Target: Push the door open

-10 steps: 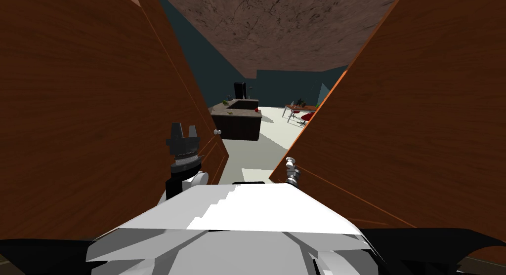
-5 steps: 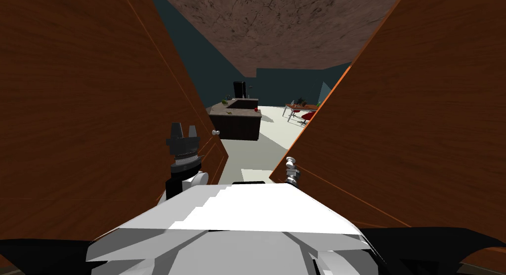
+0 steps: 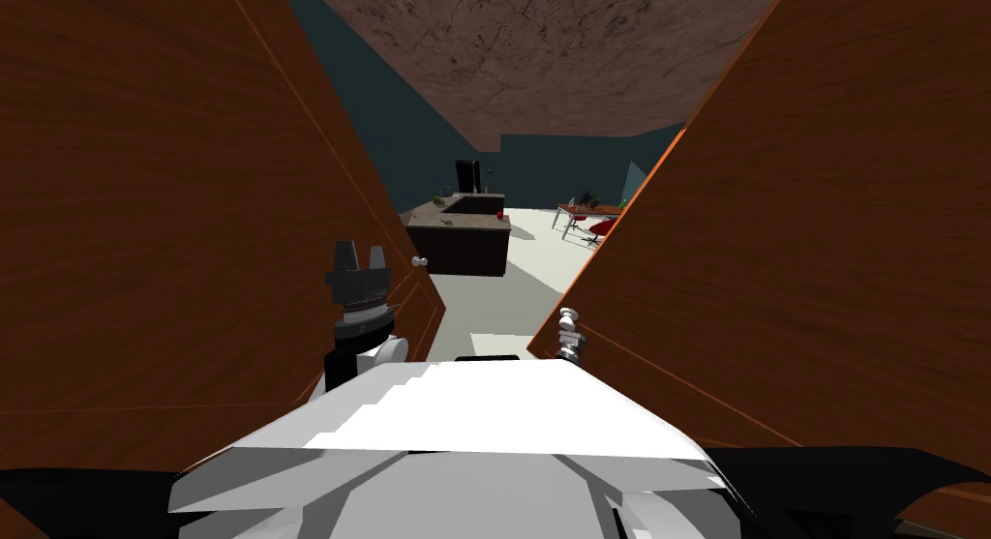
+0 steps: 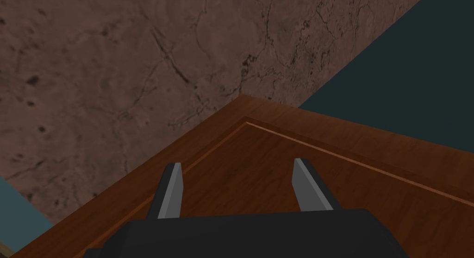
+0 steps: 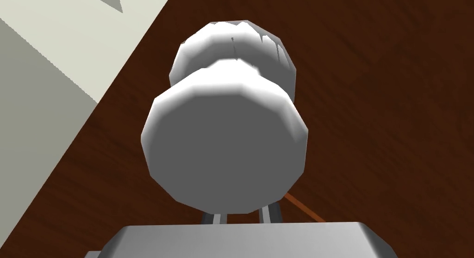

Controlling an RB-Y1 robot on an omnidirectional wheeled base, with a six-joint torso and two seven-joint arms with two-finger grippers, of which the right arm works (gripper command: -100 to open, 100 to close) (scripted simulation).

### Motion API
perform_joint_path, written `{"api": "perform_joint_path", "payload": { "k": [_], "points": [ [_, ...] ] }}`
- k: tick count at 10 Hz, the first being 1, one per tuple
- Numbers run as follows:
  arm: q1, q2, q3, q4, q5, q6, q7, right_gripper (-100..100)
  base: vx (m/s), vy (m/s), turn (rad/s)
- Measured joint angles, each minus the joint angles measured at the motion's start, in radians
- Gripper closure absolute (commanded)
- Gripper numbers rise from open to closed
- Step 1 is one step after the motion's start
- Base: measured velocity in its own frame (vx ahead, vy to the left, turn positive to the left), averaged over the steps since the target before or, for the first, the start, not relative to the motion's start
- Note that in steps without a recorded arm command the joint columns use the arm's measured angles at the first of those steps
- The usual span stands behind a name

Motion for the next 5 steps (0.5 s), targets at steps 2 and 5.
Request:
{"api": "perform_joint_path", "payload": {
  "k": [2, 5],
  "points": [
    [0.004, 0.003, -0.001, -0.018, -0.007, 0.011, -0.031, 100, 0.026, -0.016, 0.000],
    [0.022, 0.018, 0.002, -0.045, -0.015, 0.015, -0.070, 100, 0.023, -0.012, -0.008]
  ]
}}
